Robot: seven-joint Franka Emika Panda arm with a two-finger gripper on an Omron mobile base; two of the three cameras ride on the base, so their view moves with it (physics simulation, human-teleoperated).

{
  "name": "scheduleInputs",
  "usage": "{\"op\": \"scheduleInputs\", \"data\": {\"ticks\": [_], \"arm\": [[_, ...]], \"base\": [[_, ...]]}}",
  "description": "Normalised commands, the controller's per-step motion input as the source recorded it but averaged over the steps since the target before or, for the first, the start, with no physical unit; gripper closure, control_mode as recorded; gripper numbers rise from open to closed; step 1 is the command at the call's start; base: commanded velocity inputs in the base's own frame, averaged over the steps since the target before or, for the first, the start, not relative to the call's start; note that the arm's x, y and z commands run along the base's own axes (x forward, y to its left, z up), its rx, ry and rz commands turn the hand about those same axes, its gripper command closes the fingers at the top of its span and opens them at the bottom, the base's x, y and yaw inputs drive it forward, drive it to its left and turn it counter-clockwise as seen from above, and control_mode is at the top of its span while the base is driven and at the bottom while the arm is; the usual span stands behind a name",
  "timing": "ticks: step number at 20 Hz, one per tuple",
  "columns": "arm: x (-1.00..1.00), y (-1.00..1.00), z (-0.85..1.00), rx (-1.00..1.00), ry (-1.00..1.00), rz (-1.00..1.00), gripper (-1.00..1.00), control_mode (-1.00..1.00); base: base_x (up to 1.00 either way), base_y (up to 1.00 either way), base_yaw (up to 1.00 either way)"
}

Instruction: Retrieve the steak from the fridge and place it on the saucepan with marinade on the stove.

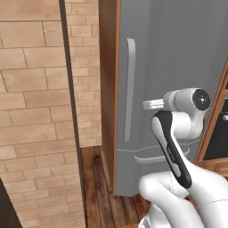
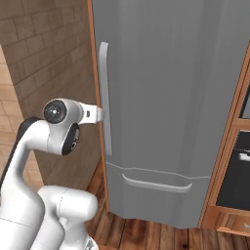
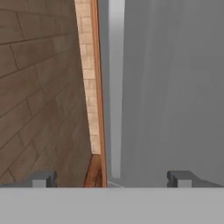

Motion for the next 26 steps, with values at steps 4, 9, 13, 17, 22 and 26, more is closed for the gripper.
{"op": "scheduleInputs", "data": {"ticks": [4, 9, 13, 17, 22, 26], "arm": [[0.21, 0.03, 0.09, 0.0, -0.08, 0.0, -1.0, -1.0], [0.29, 0.04, 0.28, 0.0, 0.05, 0.0, -1.0, -1.0], [0.41, 0.0, 0.33, 0.0, 0.15, 0.0, -1.0, -1.0], [0.52, 0.0, 0.22, 0.0, 0.21, 0.0, -1.0, -1.0], [0.38, 0.0, -0.01, 0.0, 0.02, 0.0, -1.0, -1.0], [0.3, 0.0, -0.17, 0.0, -0.15, 0.0, -1.0, -1.0]], "base": [[0.0, 0.0, 0.0], [0.0, 0.0, 0.0], [0.0, 0.0, 0.0], [0.0, 0.0, 0.0], [0.0, 0.0, 0.0], [0.0, 0.0, 0.0]]}}
